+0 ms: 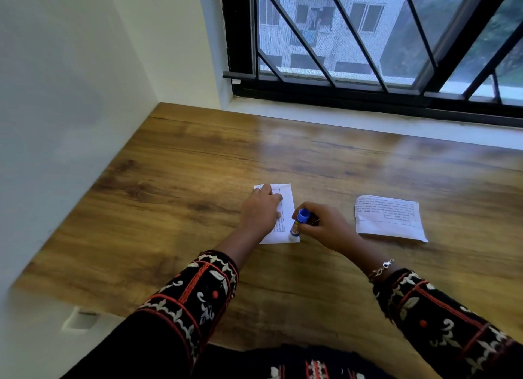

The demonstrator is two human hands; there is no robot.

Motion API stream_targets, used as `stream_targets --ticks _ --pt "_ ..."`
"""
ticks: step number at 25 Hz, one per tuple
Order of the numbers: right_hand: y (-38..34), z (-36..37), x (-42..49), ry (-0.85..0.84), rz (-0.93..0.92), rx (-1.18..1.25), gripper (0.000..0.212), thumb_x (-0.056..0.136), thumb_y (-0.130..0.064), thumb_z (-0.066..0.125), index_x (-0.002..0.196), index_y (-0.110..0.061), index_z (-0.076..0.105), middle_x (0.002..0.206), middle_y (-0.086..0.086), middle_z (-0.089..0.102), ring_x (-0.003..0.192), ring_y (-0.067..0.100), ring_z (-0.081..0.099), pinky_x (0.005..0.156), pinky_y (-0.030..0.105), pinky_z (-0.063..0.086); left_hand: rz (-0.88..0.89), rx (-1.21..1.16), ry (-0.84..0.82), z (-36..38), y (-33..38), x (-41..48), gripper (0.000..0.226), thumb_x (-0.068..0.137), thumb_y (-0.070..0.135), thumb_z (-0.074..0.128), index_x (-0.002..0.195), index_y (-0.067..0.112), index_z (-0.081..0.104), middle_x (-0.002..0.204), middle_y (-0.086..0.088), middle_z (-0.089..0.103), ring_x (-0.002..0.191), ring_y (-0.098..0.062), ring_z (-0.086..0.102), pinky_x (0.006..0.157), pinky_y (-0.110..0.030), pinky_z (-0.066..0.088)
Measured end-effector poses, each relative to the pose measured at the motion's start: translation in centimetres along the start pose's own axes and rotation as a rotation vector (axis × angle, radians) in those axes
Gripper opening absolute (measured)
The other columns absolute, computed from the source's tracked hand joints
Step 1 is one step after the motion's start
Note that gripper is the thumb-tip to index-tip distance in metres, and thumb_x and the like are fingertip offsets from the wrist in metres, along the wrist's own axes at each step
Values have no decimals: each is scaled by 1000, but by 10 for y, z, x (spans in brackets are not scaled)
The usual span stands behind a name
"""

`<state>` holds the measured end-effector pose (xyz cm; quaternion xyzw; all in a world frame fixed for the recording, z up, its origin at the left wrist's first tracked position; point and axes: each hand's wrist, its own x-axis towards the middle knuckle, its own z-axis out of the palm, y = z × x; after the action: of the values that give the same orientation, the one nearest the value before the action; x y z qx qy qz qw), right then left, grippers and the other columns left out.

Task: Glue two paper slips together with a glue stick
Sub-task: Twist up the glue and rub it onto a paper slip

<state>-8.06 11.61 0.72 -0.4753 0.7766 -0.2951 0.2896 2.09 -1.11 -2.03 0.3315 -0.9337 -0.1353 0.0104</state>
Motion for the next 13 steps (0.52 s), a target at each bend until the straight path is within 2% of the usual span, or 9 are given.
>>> stream_targets --ticks 4,7,8,11,13 --pt "4 2 -5 -12 25 42 22 77 -17 67 97 -8 63 93 12 67 85 29 63 81 46 53 22 -10 25 -1 -1 -3 35 85 21 60 118 13 51 123 -8 52 107 -25 49 81 -34 44" --pt "7 -2 -6 53 82 266 16 77 -12 66 91 -5 63 92 20 68 87 36 64 81 48 52 83 3 -49 -5 -8 -2 34 81 17 65 113 17 54 118 -7 54 104 -25 49 76 -32 41" --pt "8 -4 -6 77 106 373 11 78 -11 65 89 -7 64 92 22 67 85 35 64 79 46 54 108 10 -90 -7 -10 -1 36 79 16 67 113 18 55 117 -7 54 104 -25 49 75 -32 40" --pt "11 -13 -5 136 146 619 9 81 -8 62 83 -16 63 87 15 65 73 19 64 64 23 56 162 78 -140 -13 -14 -1 39 77 17 69 114 17 56 117 -7 54 105 -27 49 75 -33 40" --pt "13 -17 -3 170 146 679 9 82 -6 60 84 -15 63 83 11 64 68 13 61 58 18 53 176 145 -118 -13 -15 -2 37 80 23 67 114 15 56 118 -8 55 104 -27 49 75 -34 41"
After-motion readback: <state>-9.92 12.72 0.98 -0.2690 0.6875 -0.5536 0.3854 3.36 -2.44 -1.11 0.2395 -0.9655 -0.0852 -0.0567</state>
